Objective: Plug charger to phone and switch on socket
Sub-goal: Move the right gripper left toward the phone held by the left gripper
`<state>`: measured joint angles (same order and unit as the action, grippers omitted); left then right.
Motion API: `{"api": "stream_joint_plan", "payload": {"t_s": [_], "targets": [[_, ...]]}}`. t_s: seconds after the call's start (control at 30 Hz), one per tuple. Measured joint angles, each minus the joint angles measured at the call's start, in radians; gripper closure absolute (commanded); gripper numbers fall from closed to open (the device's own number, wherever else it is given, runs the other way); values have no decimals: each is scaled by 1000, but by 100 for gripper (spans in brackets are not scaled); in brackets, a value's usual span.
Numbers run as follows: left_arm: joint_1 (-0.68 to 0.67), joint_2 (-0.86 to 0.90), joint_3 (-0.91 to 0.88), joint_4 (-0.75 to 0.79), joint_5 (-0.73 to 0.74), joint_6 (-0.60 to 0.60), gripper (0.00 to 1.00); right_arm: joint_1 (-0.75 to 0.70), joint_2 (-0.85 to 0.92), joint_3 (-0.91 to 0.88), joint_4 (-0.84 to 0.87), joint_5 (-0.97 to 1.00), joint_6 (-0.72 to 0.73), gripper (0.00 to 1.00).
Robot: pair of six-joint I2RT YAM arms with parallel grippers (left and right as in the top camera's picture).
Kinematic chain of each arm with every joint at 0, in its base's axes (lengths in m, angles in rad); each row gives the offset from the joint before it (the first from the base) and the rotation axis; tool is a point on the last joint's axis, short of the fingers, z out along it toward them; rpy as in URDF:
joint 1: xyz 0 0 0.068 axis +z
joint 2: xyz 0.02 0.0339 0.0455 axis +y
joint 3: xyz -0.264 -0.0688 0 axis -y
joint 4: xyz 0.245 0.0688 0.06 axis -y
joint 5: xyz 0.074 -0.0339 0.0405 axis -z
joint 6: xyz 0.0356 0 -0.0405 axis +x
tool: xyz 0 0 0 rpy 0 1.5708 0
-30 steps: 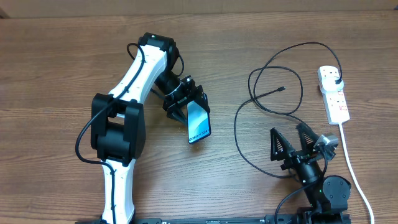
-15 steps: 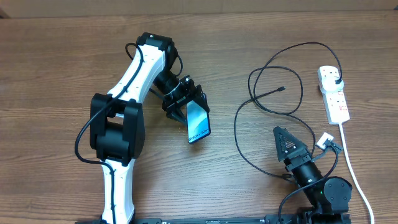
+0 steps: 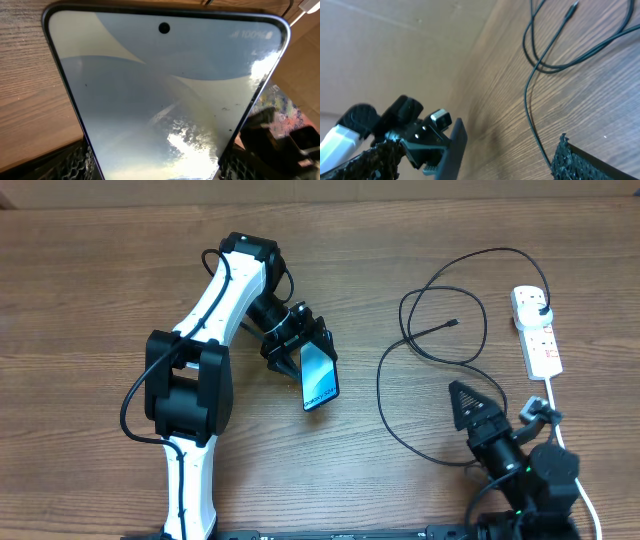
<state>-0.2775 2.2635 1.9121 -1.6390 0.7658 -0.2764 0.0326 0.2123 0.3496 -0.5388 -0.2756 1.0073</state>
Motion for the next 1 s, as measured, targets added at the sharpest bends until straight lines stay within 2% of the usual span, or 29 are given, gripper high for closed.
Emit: {"api": "stream_joint_plan", "payload": {"t_s": [0.23, 0.5, 0.67, 1.0], "targets": [[0, 0, 0, -1, 2, 0, 51, 0, 274, 268, -100, -22, -24, 1], [0, 0, 0, -1, 2, 0, 51, 61, 446, 331, -127, -78, -34, 1], [0, 0, 0, 0, 2, 0, 51, 221, 474, 331, -137, 16, 44, 0], [0, 0, 0, -1, 2, 0, 52, 673, 494, 331, -115, 361, 245, 0]]}}
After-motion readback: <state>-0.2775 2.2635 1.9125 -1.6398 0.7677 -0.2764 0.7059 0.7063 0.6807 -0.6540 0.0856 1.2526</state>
